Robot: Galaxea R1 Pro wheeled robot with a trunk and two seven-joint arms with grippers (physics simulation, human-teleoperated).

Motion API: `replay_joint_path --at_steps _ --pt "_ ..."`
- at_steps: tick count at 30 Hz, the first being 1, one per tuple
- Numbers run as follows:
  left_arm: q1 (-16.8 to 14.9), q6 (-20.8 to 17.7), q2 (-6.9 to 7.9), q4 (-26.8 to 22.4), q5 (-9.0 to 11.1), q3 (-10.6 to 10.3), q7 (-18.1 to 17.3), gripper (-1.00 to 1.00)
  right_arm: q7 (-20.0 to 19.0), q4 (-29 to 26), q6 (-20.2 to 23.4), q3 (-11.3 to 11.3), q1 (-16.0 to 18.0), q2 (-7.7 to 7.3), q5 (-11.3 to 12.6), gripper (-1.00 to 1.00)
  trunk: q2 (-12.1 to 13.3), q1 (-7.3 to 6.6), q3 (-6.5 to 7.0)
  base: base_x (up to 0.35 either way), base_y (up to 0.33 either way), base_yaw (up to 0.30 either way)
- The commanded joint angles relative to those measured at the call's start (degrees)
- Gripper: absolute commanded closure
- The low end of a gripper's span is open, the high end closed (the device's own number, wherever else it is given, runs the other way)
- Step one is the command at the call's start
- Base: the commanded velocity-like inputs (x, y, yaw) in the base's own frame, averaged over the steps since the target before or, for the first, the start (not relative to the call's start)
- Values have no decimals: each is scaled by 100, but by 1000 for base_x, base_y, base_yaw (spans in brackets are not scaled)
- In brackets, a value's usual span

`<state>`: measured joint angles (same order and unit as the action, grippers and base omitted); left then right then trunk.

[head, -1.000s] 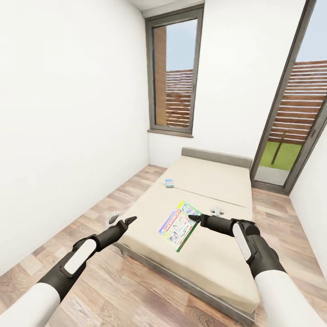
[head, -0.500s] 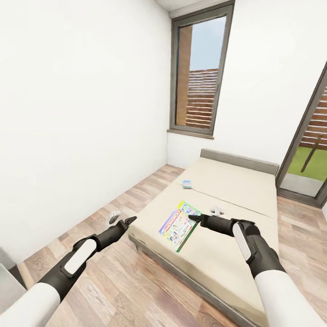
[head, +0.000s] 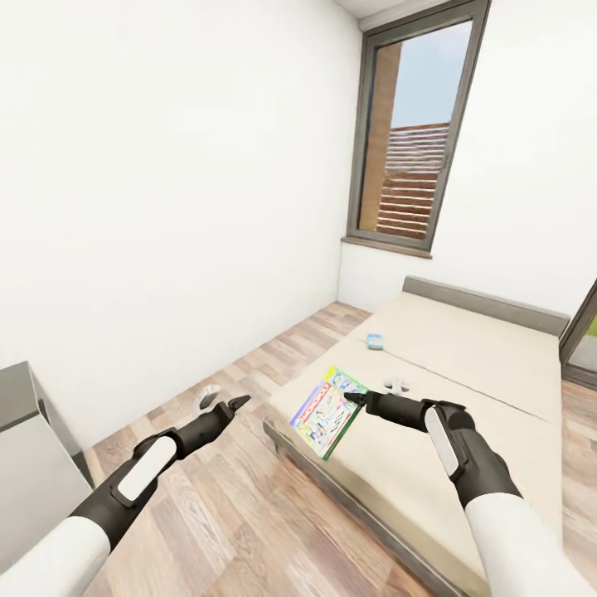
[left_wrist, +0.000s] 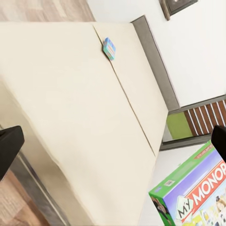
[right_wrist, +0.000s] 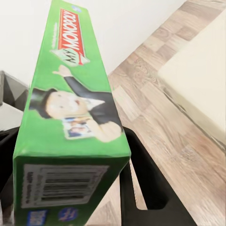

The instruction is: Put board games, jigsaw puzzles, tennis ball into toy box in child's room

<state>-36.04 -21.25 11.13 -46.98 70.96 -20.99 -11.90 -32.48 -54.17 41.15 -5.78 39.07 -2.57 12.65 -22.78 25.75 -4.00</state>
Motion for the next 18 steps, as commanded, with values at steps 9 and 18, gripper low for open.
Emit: replay_joint_path --at_steps 9,18 --pt "-9 -11 -5 4 41 -30 -1 -100 -13 -6 43 -11 4 1 35 100 -14 4 -13 0 0 292" --pt "-9 -11 -13 5 40 -37 3 -100 -13 -6 43 -11 4 2 35 100 -14 4 -13 0 0 291"
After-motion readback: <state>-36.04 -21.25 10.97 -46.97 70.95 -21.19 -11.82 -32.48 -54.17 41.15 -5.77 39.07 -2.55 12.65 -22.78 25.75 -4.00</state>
